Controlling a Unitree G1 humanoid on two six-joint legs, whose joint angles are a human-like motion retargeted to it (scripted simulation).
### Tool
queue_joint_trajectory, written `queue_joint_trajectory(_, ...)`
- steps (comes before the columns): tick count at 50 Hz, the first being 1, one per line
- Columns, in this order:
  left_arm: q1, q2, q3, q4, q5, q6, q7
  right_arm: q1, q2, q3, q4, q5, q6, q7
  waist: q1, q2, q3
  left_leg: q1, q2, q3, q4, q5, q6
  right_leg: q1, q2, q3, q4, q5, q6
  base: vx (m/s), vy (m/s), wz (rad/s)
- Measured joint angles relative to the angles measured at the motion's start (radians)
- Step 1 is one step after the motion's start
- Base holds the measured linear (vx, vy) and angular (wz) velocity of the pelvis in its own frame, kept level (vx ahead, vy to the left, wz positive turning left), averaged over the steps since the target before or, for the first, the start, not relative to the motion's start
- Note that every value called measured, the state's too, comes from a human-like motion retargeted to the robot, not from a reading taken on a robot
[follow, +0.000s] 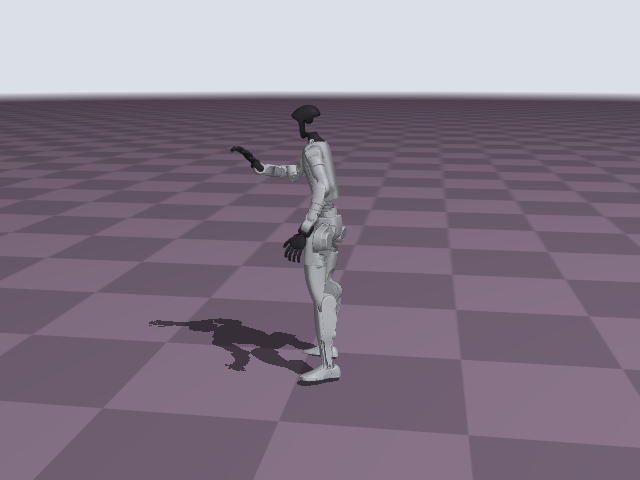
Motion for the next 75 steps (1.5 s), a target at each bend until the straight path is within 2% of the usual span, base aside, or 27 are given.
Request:
queue_joint_trajectory(3,-0.030,-0.019,0.005,-0.013,-0.035,-0.013,0.022,-0.033,0.117,0.013,0.031,-0.013,0.000,-0.011,0.022,0.002,0.005,-0.001,0.008,0.006,-0.003,0.006,-0.006,-0.005,0.014,0.002,-0.006,0.012,0.000,-0.06,-0.10,-0.09)
queue_joint_trajectory(7,-0.037,-0.022,0.002,-0.013,-0.041,-0.014,0.025,-0.042,0.138,0.011,0.064,0.006,0.009,-0.029,0.004,-0.002,0.007,0.001,0.008,0.008,-0.013,0.010,-0.009,-0.008,0.019,0.002,-0.006,0.015,0.000,-0.01,-0.01,-0.01)
queue_joint_trajectory(10,-0.022,-0.010,-0.007,-0.011,-0.019,-0.007,-0.001,-0.004,0.051,-0.009,0.082,0.045,0.014,-0.032,-0.030,-0.005,0.007,0.004,0.004,0.007,-0.016,0.007,-0.008,-0.007,0.013,0.001,-0.001,0.009,0.000,0.01,0.04,0.02)
queue_joint_trajectory(18,0.034,0.024,-0.006,-0.013,0.001,-0.006,-0.003,0.204,-0.320,-0.178,0.271,0.205,0.047,-0.103,-0.117,-0.002,0.020,0.000,-0.005,-0.002,-0.012,0.005,-0.011,0.002,-0.004,-0.015,-0.007,0.001,0.000,0.01,0.03,0.00)
queue_joint_trajectory(24,0.055,0.043,0.001,-0.012,-0.012,-0.020,0.016,0.262,-0.443,-0.265,0.466,0.286,0.046,-0.102,-0.173,0.009,0.045,-0.020,-0.026,-0.019,-0.027,0.018,-0.014,-0.006,-0.027,-0.040,-0.011,-0.005,0.000,-0.04,0.05,0.13)
queue_joint_trajectory(29,0.043,0.037,-0.006,-0.010,-0.010,-0.011,0.011,0.259,-0.352,-0.254,0.357,0.312,0.024,-0.136,-0.185,0.028,0.067,-0.030,-0.041,-0.021,-0.035,0.022,-0.015,-0.014,-0.041,-0.044,-0.018,-0.007,0.000,-0.01,0.01,0.02)
queue_joint_trajectory(35,-0.006,0.009,-0.028,-0.021,-0.007,-0.004,0.005,0.222,-0.054,-0.129,0.117,0.232,-0.016,-0.113,-0.144,0.061,0.084,-0.036,-0.037,-0.012,-0.035,0.027,-0.015,-0.025,-0.030,-0.028,-0.028,0.012,0.000,-0.02,-0.05,-0.06)
queue_joint_trajectory(40,-0.050,-0.021,-0.052,-0.040,-0.016,-0.016,-0.006,0.142,0.193,0.002,0.170,0.097,-0.010,-0.049,-0.109,0.093,0.081,-0.047,-0.030,-0.016,-0.035,0.036,-0.015,-0.039,-0.018,-0.027,-0.022,0.024,0.000,-0.03,-0.08,0.04)
queue_joint_trajectory(43,-0.059,-0.032,-0.054,-0.061,-0.035,-0.025,-0.017,0.117,0.270,0.011,0.247,0.078,0.000,-0.052,-0.106,0.104,0.076,-0.055,-0.030,-0.023,-0.035,0.039,-0.015,-0.046,-0.019,-0.033,-0.016,0.025,0.000,0.00,0.00,0.00)
queue_joint_trajectory(47,-0.045,-0.031,-0.044,-0.087,-0.060,-0.033,-0.026,0.133,0.229,-0.034,0.289,0.128,0.006,-0.089,-0.121,0.102,0.069,-0.065,-0.034,-0.034,-0.035,0.040,-0.015,-0.049,-0.026,-0.045,-0.011,0.022,0.000,0.00,0.00,0.09)
queue_joint_trajectory(53,-0.001,-0.006,-0.044,-0.091,-0.036,-0.028,-0.020,0.239,-0.072,-0.150,0.314,0.249,0.017,-0.128,-0.167,0.085,0.066,-0.073,-0.038,-0.048,-0.035,0.041,-0.015,-0.047,-0.032,-0.066,-0.013,0.018,0.000,0.00,0.00,0.00)
queue_joint_trajectory(58,0.034,0.020,-0.043,-0.089,-0.012,-0.033,-0.016,0.326,-0.323,-0.302,0.455,0.346,0.038,-0.170,-0.211,0.070,0.072,-0.086,-0.040,-0.067,-0.035,0.045,-0.016,-0.048,-0.036,-0.089,-0.013,0.018,0.000,-0.01,0.01,0.08)
queue_joint_trajectory(63,0.063,0.036,-0.041,-0.083,-0.029,-0.045,-0.007,0.354,-0.447,-0.384,0.598,0.394,0.038,-0.170,-0.248,0.060,0.073,-0.104,-0.048,-0.089,-0.035,0.046,-0.016,-0.053,-0.050,-0.109,-0.009,0.013,0.000,-0.01,0.05,0.22)
queue_joint_trajectory(68,0.061,0.040,-0.058,-0.072,-0.011,-0.040,-0.015,0.342,-0.398,-0.344,0.567,0.375,0.029,-0.176,-0.246,0.062,0.070,-0.106,-0.053,-0.097,-0.035,0.042,-0.016,-0.050,-0.060,-0.114,-0.009,0.007,0.000,0.00,0.00,0.00)
queue_joint_trajectory(75,-0.009,0.013,-0.083,-0.071,0.015,-0.028,-0.012,0.281,-0.093,-0.185,0.361,0.236,0.036,-0.173,-0.164,0.088,0.072,-0.083,-0.043,-0.086,-0.035,0.037,-0.015,-0.036,-0.052,-0.096,-0.007,-0.001,0.000,0.00,-0.02,-0.02)
